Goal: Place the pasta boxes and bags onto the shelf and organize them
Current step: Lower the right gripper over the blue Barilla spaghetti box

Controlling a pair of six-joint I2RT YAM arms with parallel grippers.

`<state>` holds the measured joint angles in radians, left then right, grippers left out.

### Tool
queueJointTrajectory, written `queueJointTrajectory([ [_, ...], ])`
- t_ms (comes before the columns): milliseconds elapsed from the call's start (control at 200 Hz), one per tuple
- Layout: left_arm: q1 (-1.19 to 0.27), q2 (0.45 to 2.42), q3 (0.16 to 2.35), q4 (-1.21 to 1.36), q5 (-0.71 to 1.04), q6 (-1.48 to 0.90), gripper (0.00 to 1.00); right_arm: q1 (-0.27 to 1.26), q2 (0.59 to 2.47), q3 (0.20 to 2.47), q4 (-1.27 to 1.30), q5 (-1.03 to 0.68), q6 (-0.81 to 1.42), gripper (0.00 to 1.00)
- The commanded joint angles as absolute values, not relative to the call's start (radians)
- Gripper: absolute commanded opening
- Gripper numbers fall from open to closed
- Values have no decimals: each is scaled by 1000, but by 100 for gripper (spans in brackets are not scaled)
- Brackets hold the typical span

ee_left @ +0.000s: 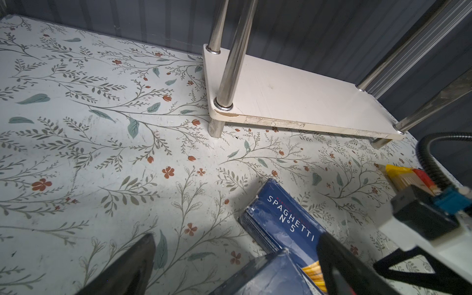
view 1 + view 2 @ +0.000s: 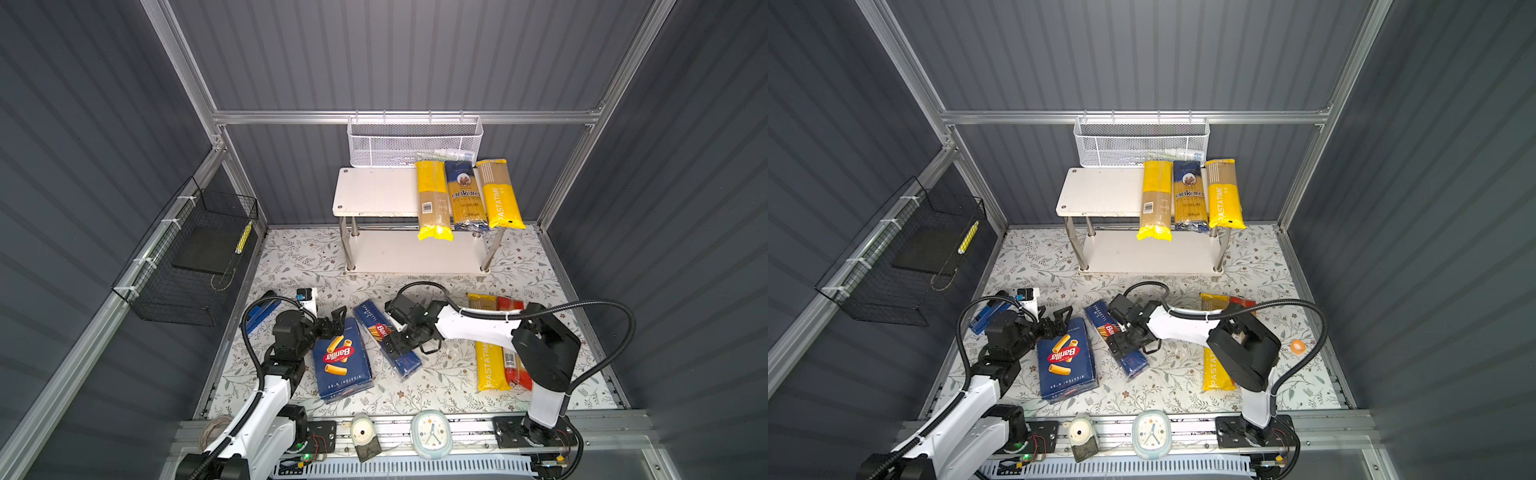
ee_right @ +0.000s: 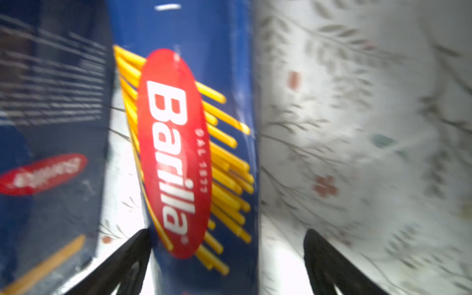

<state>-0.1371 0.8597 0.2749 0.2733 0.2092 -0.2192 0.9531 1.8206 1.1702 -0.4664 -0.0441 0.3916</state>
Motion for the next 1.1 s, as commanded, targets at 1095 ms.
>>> queueJointTrajectory([
  [1095, -143, 904, 319, 274, 234, -215, 100, 1002, 1775, 1097, -441, 78, 184, 99],
])
